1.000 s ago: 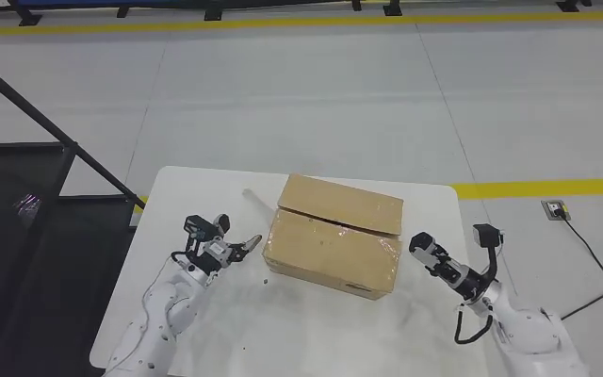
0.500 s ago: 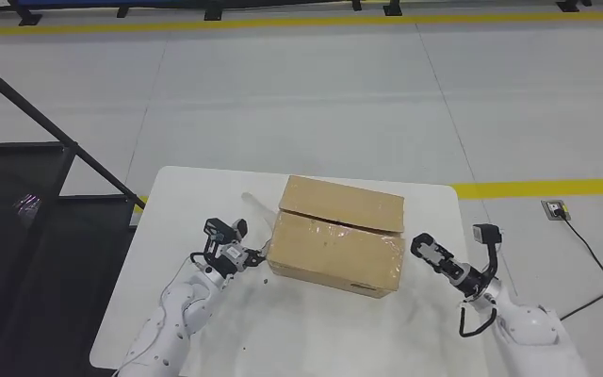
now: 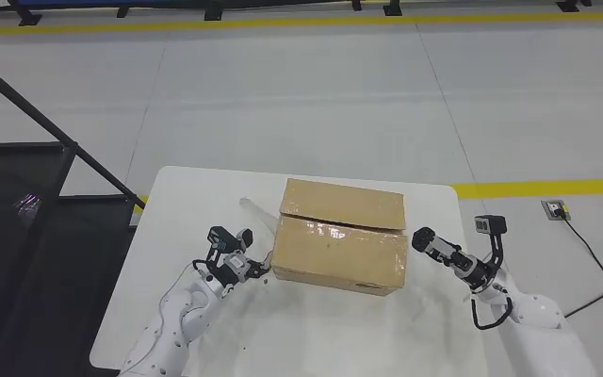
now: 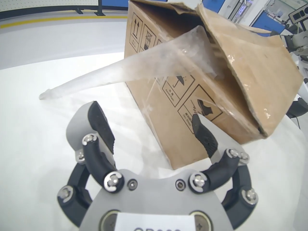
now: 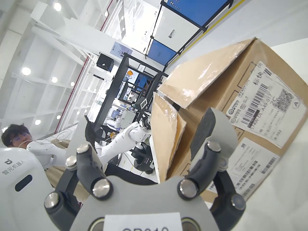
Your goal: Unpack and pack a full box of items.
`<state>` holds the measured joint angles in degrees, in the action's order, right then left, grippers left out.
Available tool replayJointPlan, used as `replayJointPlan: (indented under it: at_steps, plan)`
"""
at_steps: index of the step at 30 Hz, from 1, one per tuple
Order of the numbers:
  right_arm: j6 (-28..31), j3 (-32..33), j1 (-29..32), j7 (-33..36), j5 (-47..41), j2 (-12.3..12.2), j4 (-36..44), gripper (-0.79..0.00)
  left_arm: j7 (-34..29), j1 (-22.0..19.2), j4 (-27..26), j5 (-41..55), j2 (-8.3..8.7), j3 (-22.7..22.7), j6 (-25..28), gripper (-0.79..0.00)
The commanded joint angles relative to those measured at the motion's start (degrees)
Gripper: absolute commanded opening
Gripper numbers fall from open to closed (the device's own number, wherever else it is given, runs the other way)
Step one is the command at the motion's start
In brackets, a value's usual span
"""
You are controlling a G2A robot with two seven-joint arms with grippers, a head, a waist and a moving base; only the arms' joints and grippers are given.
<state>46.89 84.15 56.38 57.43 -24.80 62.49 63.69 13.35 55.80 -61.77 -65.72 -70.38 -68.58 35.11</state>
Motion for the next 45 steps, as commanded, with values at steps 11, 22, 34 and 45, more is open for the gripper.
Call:
replayJointPlan:
  at_steps: [11, 22, 34, 45]
  plan:
    - [0.46, -5.43, -1.87, -0.49, -5.03, -0.53, -1.28, 0.0, 0.8, 1.38, -1.45, 1.59, 0.13, -1.1, -0.97, 0.0]
    - [1.07, -6.33, 5.96, -1.07, -12.4, -4.34, 15.71, 0.0, 1.44, 2.81, -4.67, 7.36, 0.37, -4.15, -1.04, 0.0]
    - [11.12, -13.67, 14.06, -11.13, 12.89, -14.19, 26.97, 0.0, -5.27, 9.64, -16.61, 8.75, 2.43, -8.39, 12.86, 0.0]
    - [11.12, -19.4, 11.26, -11.15, 11.98, -17.94, 27.13, 0.0, -11.53, 12.74, -18.44, 1.83, 3.77, -9.92, 14.11, 0.0]
